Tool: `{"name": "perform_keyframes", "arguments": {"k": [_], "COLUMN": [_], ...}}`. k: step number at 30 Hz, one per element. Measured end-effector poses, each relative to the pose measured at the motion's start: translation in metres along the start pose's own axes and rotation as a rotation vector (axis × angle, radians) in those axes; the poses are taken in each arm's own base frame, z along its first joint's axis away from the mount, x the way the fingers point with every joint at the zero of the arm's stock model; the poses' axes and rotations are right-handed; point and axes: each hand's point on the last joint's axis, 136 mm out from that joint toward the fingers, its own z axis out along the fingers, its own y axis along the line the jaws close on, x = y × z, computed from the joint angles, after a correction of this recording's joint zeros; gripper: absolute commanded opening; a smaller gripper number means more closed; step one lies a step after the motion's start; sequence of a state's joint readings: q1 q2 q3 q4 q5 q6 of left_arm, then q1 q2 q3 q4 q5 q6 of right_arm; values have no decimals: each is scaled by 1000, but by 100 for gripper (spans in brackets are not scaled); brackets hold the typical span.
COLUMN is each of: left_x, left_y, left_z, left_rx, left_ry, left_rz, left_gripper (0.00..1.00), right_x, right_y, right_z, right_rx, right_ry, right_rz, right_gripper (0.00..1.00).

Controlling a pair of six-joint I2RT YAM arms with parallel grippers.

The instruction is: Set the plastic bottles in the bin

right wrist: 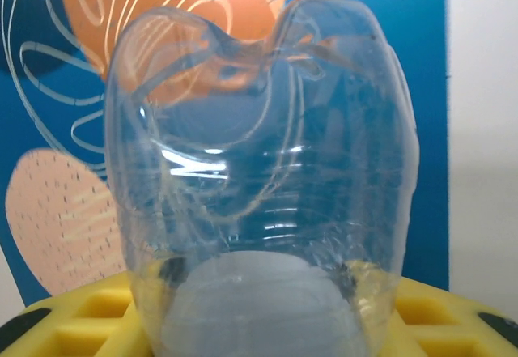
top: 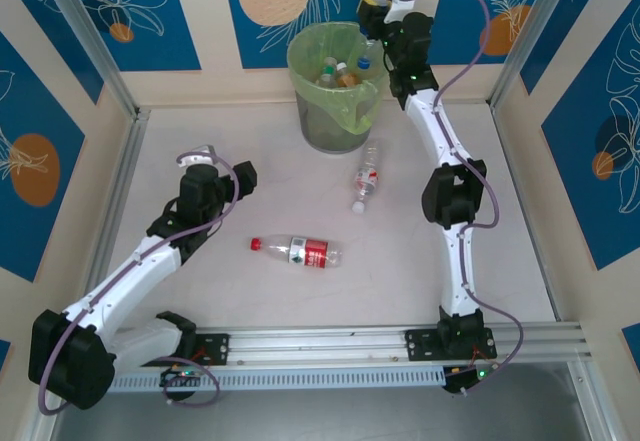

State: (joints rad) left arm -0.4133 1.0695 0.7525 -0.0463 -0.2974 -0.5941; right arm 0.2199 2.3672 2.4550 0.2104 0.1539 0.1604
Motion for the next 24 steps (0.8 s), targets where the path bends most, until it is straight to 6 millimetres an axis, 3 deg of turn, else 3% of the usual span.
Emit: {"name": "perform_keyframes", "arguments": {"k": [12,24], "left_x": [-1,0], "left_y": [1,1], "left_z": [0,0], "left_rx": [-2,-3], "left_ry": [-1,-1], "left_rz": [-3,-3], "left_gripper": [100,100], "right_x": [48,46], "right_y": [18,40], "right_z": [2,3], "right_rx": [-31,-41], "right_ry": [146,173], "right_rz": [-250,-285], "right_gripper": [83,92]}}
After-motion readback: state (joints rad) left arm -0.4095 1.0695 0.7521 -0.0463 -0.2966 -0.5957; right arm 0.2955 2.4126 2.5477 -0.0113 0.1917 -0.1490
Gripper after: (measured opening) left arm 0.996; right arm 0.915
